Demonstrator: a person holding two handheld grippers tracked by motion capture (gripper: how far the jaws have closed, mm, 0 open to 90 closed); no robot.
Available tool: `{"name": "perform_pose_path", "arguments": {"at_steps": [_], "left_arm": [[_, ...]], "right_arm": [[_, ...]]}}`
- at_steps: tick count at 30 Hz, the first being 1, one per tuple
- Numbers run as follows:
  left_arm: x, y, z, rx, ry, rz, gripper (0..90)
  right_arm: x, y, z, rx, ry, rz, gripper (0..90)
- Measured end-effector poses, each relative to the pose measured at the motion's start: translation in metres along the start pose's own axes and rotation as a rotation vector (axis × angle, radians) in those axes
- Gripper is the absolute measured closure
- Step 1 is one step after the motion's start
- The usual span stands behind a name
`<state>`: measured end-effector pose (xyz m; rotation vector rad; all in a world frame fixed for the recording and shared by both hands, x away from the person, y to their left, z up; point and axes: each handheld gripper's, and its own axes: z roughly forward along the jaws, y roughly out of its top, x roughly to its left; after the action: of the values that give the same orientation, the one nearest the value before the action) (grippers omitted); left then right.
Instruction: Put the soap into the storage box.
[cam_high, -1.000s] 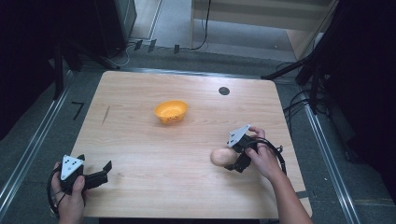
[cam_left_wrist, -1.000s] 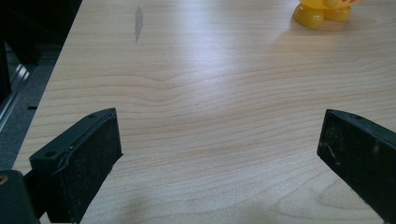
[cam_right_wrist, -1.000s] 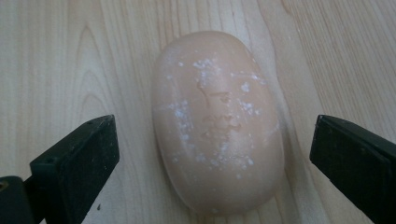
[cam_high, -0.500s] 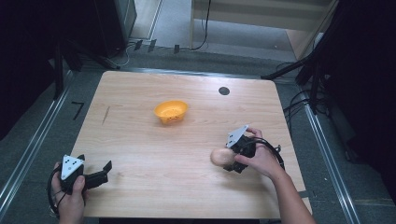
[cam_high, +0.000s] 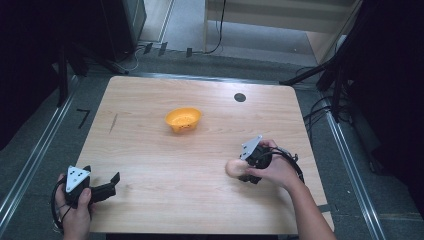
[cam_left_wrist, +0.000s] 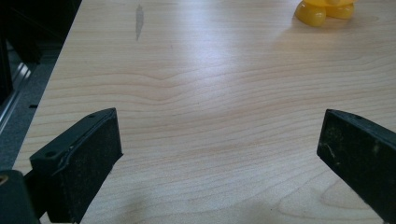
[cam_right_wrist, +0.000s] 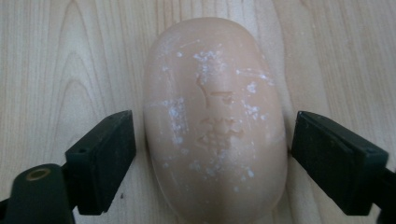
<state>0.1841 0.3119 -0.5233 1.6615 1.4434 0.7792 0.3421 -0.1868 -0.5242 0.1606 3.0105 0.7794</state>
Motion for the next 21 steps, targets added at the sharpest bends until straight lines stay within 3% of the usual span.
{"name": "perform_pose_path", "arguments": {"at_steps": [18,19,21], "left_arm": [[-0.0004,-0.0001,0.0000,-0.002,0.004,0.002,3.8],[-0.0003,-0.0001,0.0000,-0.003,0.004,0.001,3.8],[-0.0002,-0.0001,-0.0001,-0.002,0.005,-0.002,3.8]], "right_arm": [[-0.0009,0.0006,0.0002,0.009,0.005,-0.002,13.2],[-0.0013,0.0002,-0.0002,0.005,0.000,-0.002,15.4],[-0.0019,-0.0011,-0.0029,-0.028,0.004,0.007,29.6]]}}
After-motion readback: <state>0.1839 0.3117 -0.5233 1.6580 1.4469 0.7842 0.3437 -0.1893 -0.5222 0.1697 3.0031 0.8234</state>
